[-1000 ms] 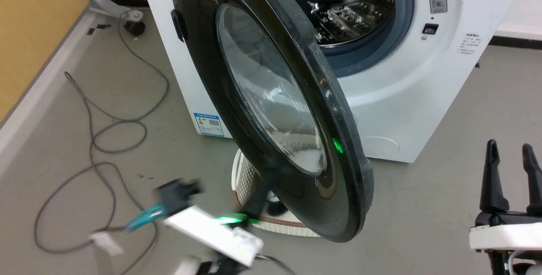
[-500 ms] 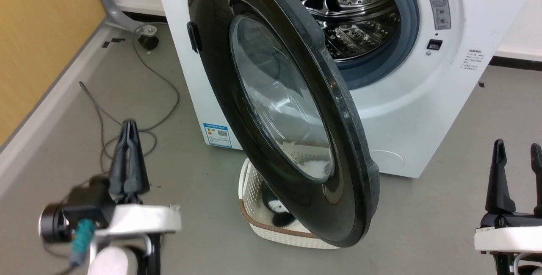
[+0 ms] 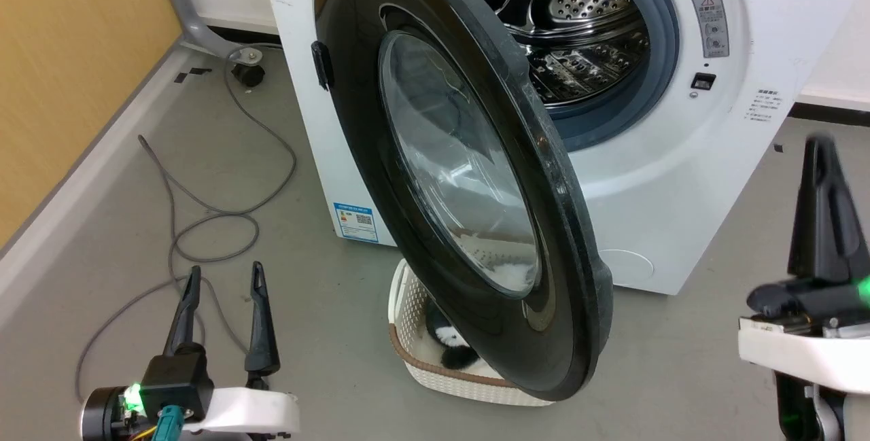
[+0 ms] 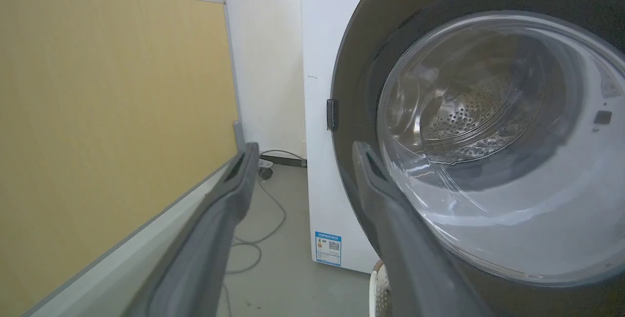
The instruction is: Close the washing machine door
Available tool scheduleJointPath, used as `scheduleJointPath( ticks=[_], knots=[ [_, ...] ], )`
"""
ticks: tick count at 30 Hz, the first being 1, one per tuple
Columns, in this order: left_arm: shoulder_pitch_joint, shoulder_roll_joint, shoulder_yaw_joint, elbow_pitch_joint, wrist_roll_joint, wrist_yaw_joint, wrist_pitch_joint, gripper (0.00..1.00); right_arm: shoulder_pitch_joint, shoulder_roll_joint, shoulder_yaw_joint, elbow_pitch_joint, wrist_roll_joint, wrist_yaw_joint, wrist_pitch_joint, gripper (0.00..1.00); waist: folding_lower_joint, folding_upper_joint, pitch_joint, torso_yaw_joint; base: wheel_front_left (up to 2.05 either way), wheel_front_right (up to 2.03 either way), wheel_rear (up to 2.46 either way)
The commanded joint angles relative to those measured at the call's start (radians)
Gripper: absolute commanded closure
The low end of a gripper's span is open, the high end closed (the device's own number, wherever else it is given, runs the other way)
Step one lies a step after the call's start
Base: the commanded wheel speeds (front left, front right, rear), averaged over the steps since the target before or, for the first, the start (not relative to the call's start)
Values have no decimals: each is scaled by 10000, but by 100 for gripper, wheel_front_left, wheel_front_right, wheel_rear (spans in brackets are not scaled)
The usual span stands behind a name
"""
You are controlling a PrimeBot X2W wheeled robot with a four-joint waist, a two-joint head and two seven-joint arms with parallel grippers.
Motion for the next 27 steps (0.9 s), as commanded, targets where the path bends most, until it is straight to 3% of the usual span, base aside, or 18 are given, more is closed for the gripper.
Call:
scheduleJointPath(
  ticks=[1, 7, 13, 17, 21, 27],
  knots=[
    [131, -53, 91, 22, 25, -53, -43, 0, -315, 11, 416, -646, 461, 8, -42, 100, 0, 0, -1, 33, 0, 0, 0],
    [108, -186, 249, 27, 133, -137, -43, 0, -796, -147, 2371, -2227, 1722, 8, -42, 100, 0, 0, 7, 87, 0, 0, 0],
    [171, -301, 395, 38, 240, -181, -43, 0, -983, -1370, 4815, -2643, 2775, 8, -42, 100, 0, 0, -56, 59, 0, 0, 0],
    [202, -346, 472, 42, 281, -211, -43, 0, -885, -2067, 6130, -2161, 2889, 8, -42, 100, 0, 0, -94, 16, 0, 0, 0],
    [240, -386, 547, 36, 385, -206, -43, 0, -825, -2889, 7831, -913, 2619, 8, -42, 100, 0, 0, -89, -52, 0, 0, 0],
    [240, -407, 695, -17, 472, -184, -43, 0, -563, -3224, 8761, 463, 2434, 8, -42, 100, 0, 0, 0, -162, 0, 0, 0]
  ],
)
